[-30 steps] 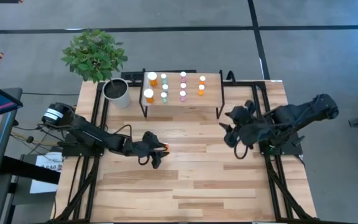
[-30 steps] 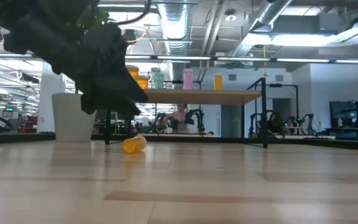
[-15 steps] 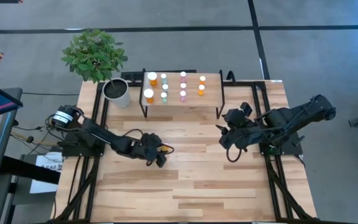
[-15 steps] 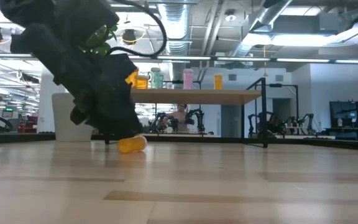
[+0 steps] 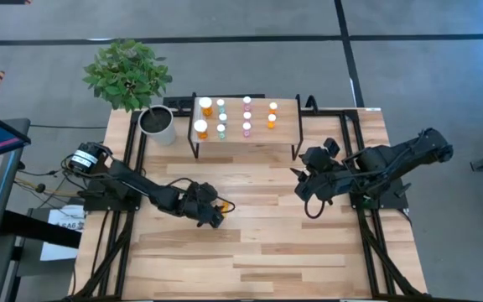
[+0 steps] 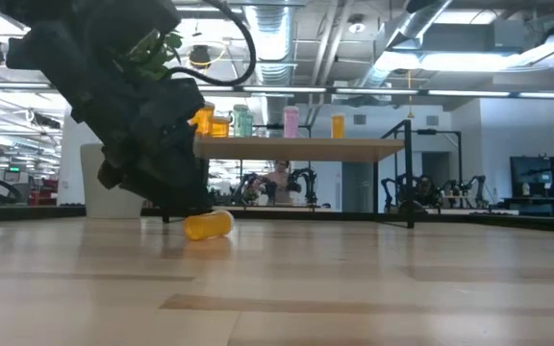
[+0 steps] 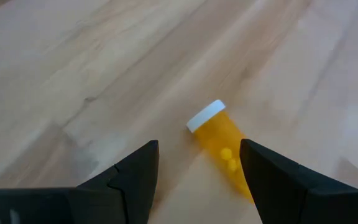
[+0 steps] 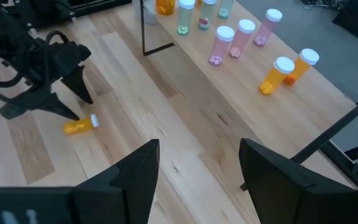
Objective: Pick and place medicine bottles onto shelf by color
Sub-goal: Put the small orange pill bottle on the shelf aligned with the other small orange pill bottles
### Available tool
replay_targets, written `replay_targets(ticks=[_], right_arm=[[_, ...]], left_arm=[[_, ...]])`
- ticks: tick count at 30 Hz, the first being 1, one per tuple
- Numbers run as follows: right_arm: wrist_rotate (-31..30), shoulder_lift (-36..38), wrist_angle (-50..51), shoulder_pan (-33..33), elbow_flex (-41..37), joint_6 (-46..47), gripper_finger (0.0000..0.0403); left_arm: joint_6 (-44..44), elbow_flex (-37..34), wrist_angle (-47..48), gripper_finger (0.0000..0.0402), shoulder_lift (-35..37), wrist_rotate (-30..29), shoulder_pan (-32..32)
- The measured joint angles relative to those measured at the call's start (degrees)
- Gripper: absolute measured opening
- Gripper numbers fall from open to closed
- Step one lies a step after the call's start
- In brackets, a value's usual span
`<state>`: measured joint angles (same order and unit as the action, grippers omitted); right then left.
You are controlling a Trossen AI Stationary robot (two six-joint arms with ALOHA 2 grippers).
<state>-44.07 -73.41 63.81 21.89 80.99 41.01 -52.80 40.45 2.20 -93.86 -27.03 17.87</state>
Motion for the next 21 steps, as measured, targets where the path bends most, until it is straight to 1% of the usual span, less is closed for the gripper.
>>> replay_targets(ticks=[14, 17, 21], right_arm=[[-0.8, 0.0, 0.0, 0.0, 0.0, 0.1, 0.0244], [-1.2, 0.0, 0.0, 0.0, 0.0, 0.1, 0.0244], [-1.3, 0.0, -0.1, 0.0, 0.0, 0.2, 0.0244]], left_arm=[[-1.3, 0.0, -3.5, 0.0212, 0.0, -0.9, 4.1], [-2.7, 1.2, -0.3, 0.0208, 0.0, -1.6, 4.6], [-3.7, 3.3, 5.0, 0.0199, 0.0, -4.1, 4.8]])
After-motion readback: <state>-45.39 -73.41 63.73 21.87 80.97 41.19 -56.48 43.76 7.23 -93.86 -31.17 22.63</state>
